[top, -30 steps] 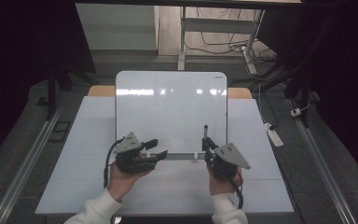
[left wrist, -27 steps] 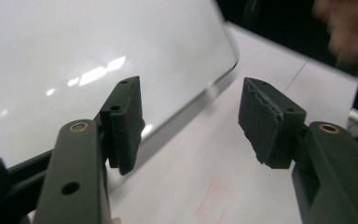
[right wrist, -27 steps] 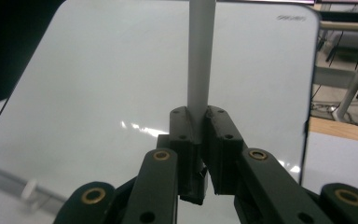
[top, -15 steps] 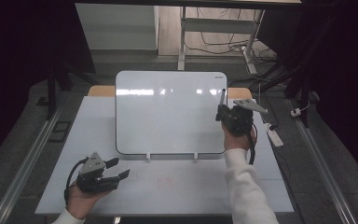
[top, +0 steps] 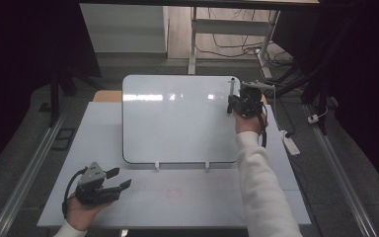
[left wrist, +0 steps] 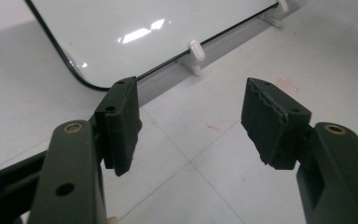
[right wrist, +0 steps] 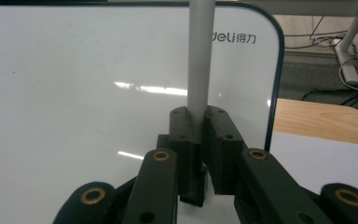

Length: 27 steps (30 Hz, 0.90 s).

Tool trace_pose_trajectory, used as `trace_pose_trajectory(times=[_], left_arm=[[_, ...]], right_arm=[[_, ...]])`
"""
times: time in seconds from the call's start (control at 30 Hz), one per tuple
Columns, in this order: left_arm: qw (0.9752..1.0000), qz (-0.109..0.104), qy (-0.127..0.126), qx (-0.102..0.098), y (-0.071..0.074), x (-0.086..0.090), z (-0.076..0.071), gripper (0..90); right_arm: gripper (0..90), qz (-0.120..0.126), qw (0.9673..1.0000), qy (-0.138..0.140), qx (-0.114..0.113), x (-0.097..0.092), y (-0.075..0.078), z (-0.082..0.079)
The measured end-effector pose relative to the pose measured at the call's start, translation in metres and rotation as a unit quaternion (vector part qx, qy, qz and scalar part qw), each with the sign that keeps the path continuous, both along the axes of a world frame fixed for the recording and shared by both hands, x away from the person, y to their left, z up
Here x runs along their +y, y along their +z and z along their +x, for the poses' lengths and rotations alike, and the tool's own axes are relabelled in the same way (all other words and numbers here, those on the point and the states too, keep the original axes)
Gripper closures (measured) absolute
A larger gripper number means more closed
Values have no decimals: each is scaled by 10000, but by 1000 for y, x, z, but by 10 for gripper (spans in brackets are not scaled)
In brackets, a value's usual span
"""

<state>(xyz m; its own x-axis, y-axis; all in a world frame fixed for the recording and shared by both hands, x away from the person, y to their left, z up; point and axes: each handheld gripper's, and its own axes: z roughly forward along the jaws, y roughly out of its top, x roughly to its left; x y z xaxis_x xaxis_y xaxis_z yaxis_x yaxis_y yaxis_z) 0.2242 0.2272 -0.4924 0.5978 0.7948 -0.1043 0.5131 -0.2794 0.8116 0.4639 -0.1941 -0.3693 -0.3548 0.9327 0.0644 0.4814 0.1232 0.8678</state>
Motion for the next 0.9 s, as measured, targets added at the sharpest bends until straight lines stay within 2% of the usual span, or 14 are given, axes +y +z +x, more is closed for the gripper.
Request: trace_pose_trajectory(times=[0.17, 0.3, 0.5, 0.6, 0.73, 0.9], left_arm=[[10000, 38, 0, 57, -2, 0, 0, 369], [9999, 64, -14, 77, -3, 0, 1, 365], [9999, 74, -4, 79, -4, 1, 1, 363], [10000, 66, 9, 63, -3, 1, 0, 362], [10000, 47, 39, 55, -4, 4, 0, 360], [10000, 6, 90, 29, -5, 8, 0, 360]], right_arm=[[805, -22, 9998, -78, 161, 4, -3, 16], [804, -47, 9999, -88, 132, 6, -5, 22], [794, -185, 9998, -82, 50, 8, -4, 21], [778, -191, 9998, -41, -50, 7, -2, 19], [697, -229, 9993, 110, -263, 3, 3, 10], [615, -200, 9974, 592, -361, -6, 3, -12]])
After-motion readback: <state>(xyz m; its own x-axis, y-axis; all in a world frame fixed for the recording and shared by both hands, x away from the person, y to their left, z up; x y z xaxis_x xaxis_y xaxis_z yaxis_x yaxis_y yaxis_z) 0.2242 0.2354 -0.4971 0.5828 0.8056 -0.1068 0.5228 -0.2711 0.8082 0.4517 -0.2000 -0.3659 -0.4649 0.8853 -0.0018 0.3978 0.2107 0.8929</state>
